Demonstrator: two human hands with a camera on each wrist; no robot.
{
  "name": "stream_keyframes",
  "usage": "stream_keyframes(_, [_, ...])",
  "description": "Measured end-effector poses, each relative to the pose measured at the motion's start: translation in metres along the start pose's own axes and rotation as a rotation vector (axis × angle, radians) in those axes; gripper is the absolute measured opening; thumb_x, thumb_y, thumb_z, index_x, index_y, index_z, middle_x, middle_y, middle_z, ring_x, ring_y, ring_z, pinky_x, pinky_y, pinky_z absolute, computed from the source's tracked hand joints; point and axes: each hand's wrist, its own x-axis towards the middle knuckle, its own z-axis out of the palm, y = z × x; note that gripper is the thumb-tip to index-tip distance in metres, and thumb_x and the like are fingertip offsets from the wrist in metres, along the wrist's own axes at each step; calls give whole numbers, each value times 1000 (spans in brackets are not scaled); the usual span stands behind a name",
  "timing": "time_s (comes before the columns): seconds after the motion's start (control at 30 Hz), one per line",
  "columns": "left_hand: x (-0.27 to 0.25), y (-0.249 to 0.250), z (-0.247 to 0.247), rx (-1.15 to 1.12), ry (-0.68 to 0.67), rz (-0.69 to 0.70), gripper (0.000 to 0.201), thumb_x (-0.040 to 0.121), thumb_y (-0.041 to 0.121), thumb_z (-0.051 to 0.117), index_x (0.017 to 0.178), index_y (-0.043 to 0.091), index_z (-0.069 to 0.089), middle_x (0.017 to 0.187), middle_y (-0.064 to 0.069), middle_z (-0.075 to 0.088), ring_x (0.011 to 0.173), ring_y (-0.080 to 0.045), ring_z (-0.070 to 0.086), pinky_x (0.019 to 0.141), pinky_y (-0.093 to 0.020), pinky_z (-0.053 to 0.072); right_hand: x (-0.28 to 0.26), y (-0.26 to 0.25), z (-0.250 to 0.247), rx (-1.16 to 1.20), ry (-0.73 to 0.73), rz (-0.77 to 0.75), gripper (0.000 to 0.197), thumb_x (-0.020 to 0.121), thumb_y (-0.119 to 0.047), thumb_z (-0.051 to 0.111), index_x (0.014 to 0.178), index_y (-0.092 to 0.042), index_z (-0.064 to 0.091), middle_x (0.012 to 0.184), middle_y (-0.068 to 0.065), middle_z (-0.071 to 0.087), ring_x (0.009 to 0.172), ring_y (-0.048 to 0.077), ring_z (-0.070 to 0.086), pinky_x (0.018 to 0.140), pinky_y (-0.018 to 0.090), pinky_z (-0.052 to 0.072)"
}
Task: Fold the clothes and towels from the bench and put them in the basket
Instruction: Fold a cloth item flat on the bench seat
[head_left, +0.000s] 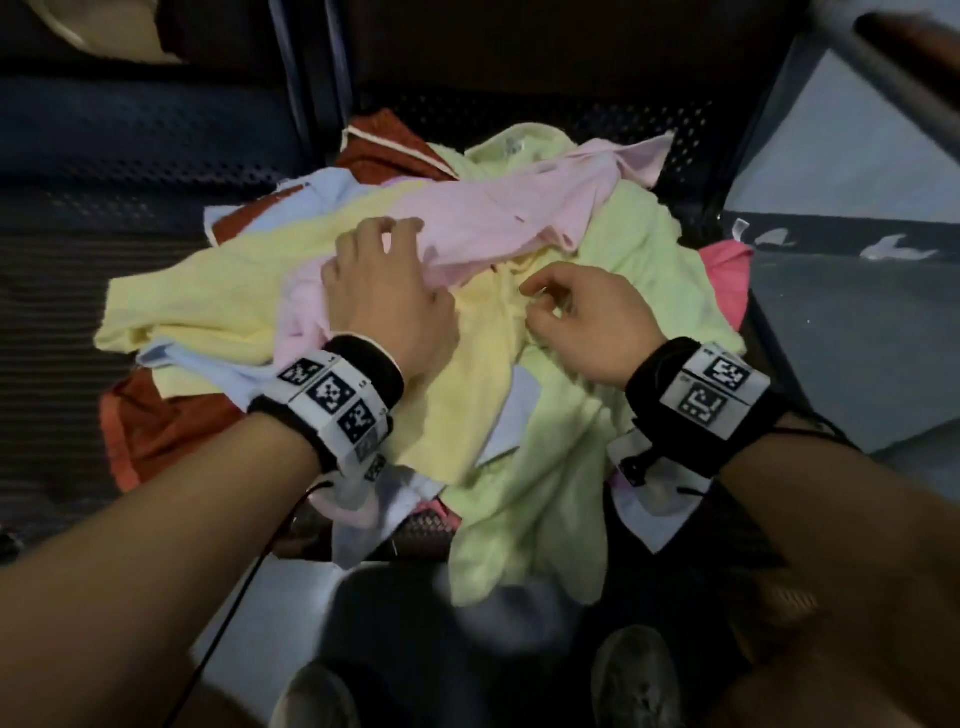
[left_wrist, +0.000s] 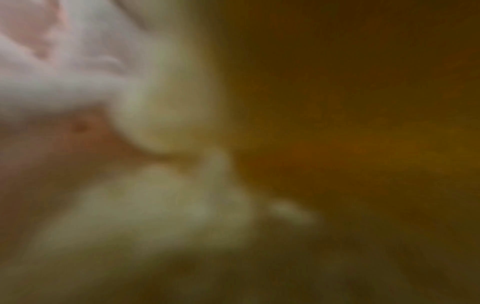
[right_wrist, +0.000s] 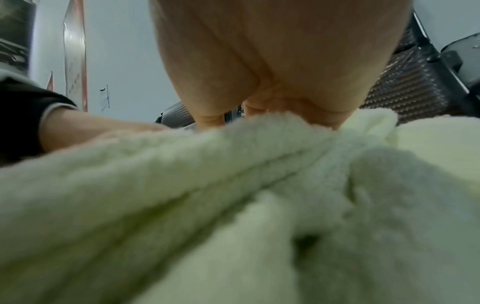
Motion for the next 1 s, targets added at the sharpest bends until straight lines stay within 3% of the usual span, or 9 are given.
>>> stream_keyframes(0.1, [-2,-15,-7,15,-224,-85,21,92,36,56,103,20,65,96,-6,66,100,-35,63,81,-40,49,-9,-9,1,-9,-3,14,26,89,-33,59,114,-30,66,96,-12,66,92,16,63,86,36,52])
stream_keyframes(0.17, [-10,-15,-17,-62,-201,-54,24,98,35,52,81,19,58,77,-3,58,87,-34,62,70,-37,44,-17,-16,-2,16,-11,42,29,90,-31,60,118,-28,64,102,-8,67,97,19,63,89,37,52])
stream_keyframes(0.37, [-41,35,-81,-393,50,253,21,101,22,43,82,14,49,72,-1,53,70,-26,47,60,-37,28,-34,-38,-28,22,92,-121,70,86,-30,68,148,-29,36,135,16,49,110,29,57,92,33,47])
stream_keyframes(0.47, [-65,71,-120,-552,81,381,25,100,21,44,82,8,56,68,5,51,65,-13,46,63,-33,35,-43,-45,-41,5,79,-90,68,86,-34,72,147,-32,42,146,17,35,129,34,46,109,34,40])
stream_keyframes(0.6, [-79,85,-151,-437,60,314,28,89,33,52,66,17,46,57,5,43,58,-10,44,57,-32,30,-60,-50,-63,-77,173,-140,16,90,-22,61,101,-13,68,108,14,68,106,37,60,87,40,48])
stream_keyframes(0.67, [-84,83,-157,-352,-59,202,21,82,40,63,93,23,58,76,6,57,73,-16,55,64,-32,38,-76,-54,-71,-32,195,-201,17,83,-19,53,90,-13,67,91,12,69,92,36,61,71,36,43])
stream_keyframes(0.77, [-97,88,-152,-359,-298,181,75,76,35,79,140,23,43,106,1,63,94,-19,63,83,-33,51,-103,-71,-76,25,142,-350,32,68,-25,49,90,-18,70,81,2,66,82,27,60,66,32,39])
stream_keyframes(0.9, [-103,86,-136,-264,-184,169,33,82,20,67,115,17,66,101,-6,70,96,-25,63,80,-34,50,-116,-75,-78,18,160,-364,25,74,-33,68,95,-21,74,85,0,70,81,21,62,71,34,47])
stream_keyframes(1.0, [-100,65,-129,-325,11,98,20,88,13,55,98,12,72,98,-8,73,96,-29,63,78,-31,45,-111,-58,-76,-141,132,-278,17,83,-36,70,77,-21,66,71,-1,63,73,22,58,63,33,41])
